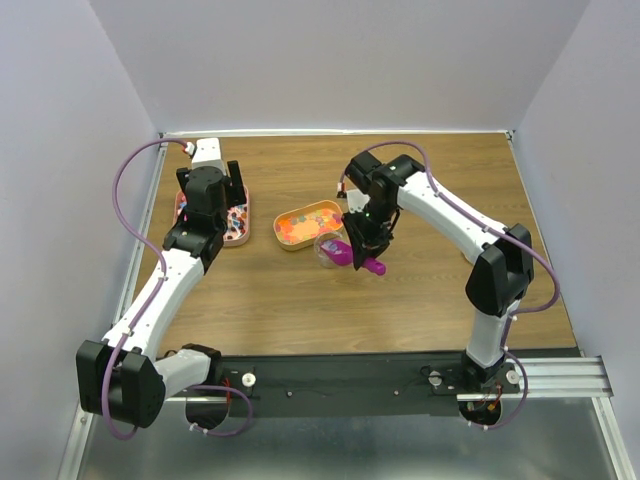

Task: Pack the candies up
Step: Place the fake candies in the packing bottle.

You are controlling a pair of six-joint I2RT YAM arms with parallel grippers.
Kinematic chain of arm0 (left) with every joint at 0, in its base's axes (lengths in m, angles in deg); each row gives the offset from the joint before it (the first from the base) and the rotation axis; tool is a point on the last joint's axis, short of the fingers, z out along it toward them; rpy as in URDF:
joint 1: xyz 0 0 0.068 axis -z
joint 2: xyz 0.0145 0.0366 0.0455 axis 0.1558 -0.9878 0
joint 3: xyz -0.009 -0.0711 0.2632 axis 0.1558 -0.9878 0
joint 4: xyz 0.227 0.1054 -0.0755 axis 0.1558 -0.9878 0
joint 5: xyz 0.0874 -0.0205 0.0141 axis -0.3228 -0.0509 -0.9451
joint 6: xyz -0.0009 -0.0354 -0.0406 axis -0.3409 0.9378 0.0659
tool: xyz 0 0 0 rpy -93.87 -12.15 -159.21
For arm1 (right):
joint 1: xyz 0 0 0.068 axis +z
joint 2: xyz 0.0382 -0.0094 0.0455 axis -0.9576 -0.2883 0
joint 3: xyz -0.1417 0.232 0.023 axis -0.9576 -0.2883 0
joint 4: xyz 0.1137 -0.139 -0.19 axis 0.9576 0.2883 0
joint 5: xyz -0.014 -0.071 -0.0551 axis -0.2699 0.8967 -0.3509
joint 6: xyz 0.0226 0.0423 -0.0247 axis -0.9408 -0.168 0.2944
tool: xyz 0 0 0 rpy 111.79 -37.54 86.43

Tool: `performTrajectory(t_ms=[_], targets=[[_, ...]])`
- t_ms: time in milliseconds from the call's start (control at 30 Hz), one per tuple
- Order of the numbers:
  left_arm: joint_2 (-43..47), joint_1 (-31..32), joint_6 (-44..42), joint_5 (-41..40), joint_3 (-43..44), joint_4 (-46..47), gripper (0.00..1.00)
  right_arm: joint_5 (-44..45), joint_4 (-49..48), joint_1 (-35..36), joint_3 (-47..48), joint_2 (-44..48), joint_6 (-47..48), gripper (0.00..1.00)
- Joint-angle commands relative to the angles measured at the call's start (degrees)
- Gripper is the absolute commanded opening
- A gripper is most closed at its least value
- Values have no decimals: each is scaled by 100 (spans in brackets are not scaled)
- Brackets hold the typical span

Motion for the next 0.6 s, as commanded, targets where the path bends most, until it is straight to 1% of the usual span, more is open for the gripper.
performTrajectory(t_ms=[0,133,567], targets=[[99,-59,2,83,-102,159,81,-453,312,21,-158,78,-124,1],[107,-68,2,109,-94,159,81,-365,312,-5,-194,69,-221,1],[169,-86,11,153,-120,159,81,-594,312,-260,-158,-89,-546,1]])
